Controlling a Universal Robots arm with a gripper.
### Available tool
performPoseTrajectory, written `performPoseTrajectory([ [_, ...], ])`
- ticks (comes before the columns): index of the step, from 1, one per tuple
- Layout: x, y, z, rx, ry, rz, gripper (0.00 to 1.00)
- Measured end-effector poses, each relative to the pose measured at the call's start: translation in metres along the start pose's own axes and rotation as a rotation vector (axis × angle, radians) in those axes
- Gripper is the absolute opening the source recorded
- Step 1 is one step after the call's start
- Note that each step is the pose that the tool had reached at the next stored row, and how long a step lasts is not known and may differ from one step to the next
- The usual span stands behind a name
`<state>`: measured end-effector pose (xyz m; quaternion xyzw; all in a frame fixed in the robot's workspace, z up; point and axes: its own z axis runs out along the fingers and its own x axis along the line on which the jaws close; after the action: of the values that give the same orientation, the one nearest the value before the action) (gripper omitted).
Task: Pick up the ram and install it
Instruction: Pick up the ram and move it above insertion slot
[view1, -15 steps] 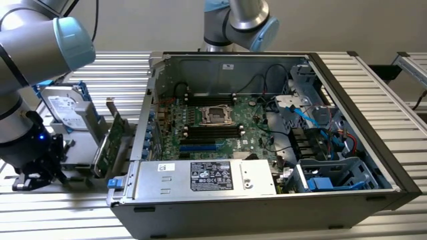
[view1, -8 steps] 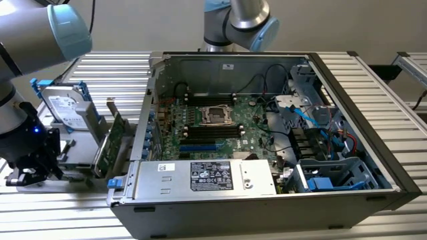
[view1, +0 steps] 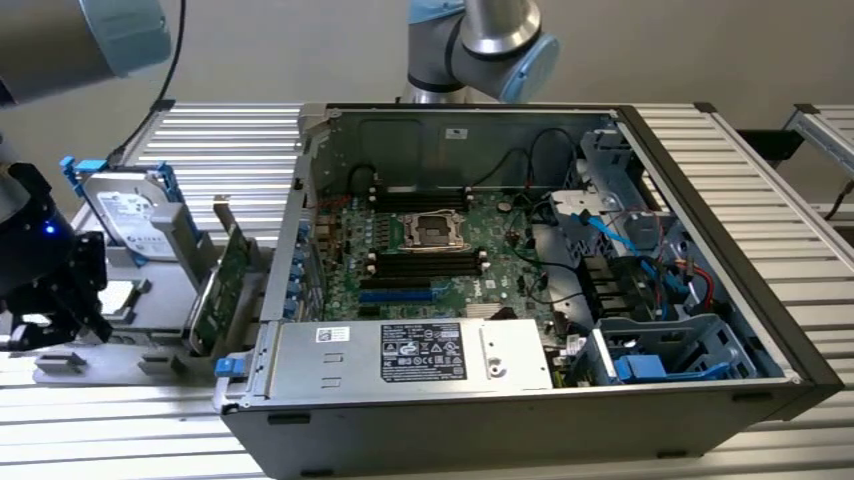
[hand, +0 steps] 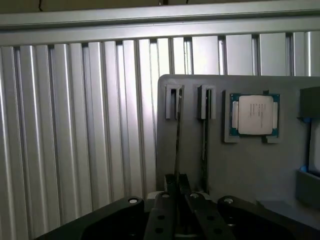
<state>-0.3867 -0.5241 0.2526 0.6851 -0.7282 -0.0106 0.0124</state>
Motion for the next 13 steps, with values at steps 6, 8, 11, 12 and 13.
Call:
performPoseTrajectory([
  [6,0.0,-0.0076,-0.0275,-0.003,0.0005,-0.013,0.14],
  [8,-0.001,-0.011,-0.0366,-0.0043,0.0,-0.021,0.14],
  [11,-0.001,-0.0166,-0.0495,-0.0068,-0.001,-0.032,0.14],
  [12,-0.001,-0.0185,-0.054,-0.0077,-0.0013,-0.035,0.14],
  [13,-0.001,-0.0205,-0.0582,-0.0087,-0.0017,-0.039,0.14],
])
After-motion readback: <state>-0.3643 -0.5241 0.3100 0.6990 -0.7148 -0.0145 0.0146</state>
